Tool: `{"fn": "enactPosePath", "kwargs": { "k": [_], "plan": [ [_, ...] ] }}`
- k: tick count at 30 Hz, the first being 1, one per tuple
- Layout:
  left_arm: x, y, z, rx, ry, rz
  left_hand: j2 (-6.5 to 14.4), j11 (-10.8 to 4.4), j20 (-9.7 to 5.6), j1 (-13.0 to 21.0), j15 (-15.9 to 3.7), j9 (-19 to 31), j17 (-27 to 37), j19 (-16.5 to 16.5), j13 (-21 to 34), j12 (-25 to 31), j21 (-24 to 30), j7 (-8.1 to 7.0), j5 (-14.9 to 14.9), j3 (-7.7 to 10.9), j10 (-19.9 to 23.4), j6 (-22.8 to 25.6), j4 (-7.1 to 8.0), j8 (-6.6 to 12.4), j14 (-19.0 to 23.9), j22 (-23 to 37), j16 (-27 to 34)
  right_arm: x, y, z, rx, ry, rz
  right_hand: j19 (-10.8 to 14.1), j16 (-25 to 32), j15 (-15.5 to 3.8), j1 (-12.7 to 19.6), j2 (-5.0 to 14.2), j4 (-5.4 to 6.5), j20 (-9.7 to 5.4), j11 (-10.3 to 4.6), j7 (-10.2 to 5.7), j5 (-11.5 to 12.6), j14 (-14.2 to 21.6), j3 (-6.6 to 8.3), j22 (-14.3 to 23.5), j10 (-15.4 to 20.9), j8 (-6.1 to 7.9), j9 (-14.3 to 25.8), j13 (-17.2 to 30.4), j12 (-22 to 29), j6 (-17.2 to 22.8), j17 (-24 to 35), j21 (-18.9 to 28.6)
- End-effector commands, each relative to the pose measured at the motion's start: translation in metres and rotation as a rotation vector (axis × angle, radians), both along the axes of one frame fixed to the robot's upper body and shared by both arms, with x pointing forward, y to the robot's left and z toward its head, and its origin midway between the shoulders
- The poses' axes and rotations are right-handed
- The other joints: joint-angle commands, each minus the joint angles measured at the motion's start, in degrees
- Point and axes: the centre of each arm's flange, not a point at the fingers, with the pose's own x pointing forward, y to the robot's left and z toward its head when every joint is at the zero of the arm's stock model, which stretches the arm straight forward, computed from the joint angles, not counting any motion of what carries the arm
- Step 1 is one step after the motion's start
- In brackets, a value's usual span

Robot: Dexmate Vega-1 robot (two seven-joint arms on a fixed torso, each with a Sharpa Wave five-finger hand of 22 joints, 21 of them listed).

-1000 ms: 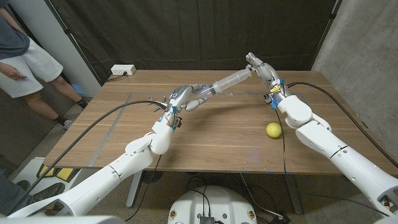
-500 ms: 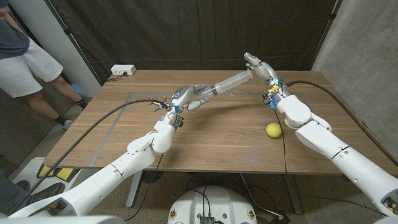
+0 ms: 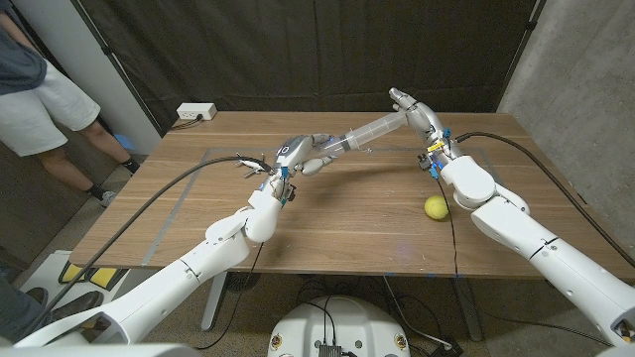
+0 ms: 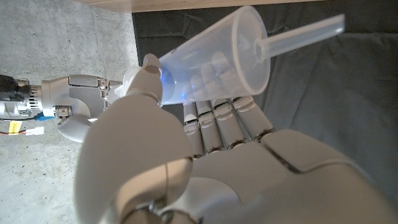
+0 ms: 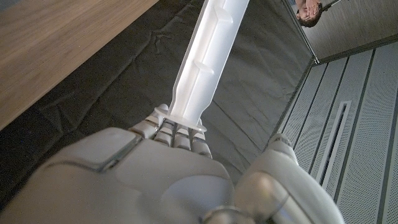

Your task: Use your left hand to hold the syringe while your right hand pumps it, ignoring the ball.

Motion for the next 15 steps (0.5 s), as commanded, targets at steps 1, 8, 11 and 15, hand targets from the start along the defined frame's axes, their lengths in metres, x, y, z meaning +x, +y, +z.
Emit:
{"fn": "enactPosePath", "kwargs": {
  "k": [1,8,11,15],
  "plan": [
    [0.002,-0.0027,-0.0008,-0.007,0.006,-0.013,1.4,-3.42,-0.04,0.4,-5.27,0.2,0.2,0.2,0.1,0.1,-0.1,-2.96,0.3,8.82,3.7,5.8,8.16,0.18,2.9,0.2,0.1,-0.0016,0.0029,-0.0028,-0.013,0.01,-0.002,0.2,0.4,0.1,-0.3,0.15,0.23,-1.08,0.16,0.46,0.4,0.3,-0.14,0.0,0.4,0.49,-0.1,0.0,0.3,0.2,0.2,0.4],
    [0.0049,-0.0056,-0.0013,-0.016,0.015,-0.019,1.3,-3.57,-0.02,0.3,-5.29,0.2,0.2,0.2,0.1,0.0,-0.1,-2.71,0.3,8.98,3.7,5.7,8.19,0.02,2.8,0.2,0.0,-0.0003,0.0059,-0.0029,-0.026,0.017,-0.006,0.4,0.4,0.05,-0.3,0.16,0.21,-1.12,0.25,0.52,0.4,0.5,-0.18,0.0,0.6,0.6,-0.1,0.0,0.4,0.5,0.1,0.5],
    [0.0053,-0.0058,-0.0011,-0.022,0.018,-0.016,1.3,-3.59,-0.02,0.3,-5.29,0.2,0.2,0.2,0.1,0.0,-0.1,-2.78,0.3,9.05,3.7,5.8,8.21,-0.03,2.9,0.2,0.1,0.0,0.0069,-0.0029,-0.033,0.016,-0.019,0.4,0.4,0.08,-0.3,0.19,0.2,-1.05,0.2,0.54,0.4,0.5,-0.18,0.0,0.6,0.62,-0.1,0.0,0.4,0.5,0.1,0.5],
    [0.0056,-0.0058,0.0003,-0.029,0.016,-0.011,1.3,-3.43,-0.01,0.3,-5.18,0.2,0.2,0.2,0.1,-0.1,-0.2,-2.76,0.3,9.15,3.7,5.8,8.22,-0.1,2.8,0.2,0.0,0.0001,0.0082,-0.0033,-0.043,0.017,-0.045,0.4,0.4,0.02,-0.3,0.21,0.19,-1.06,0.11,0.49,0.4,0.5,-0.19,0.0,0.7,0.62,-0.1,0.0,0.4,0.5,0.1,0.5]
  ]
}}
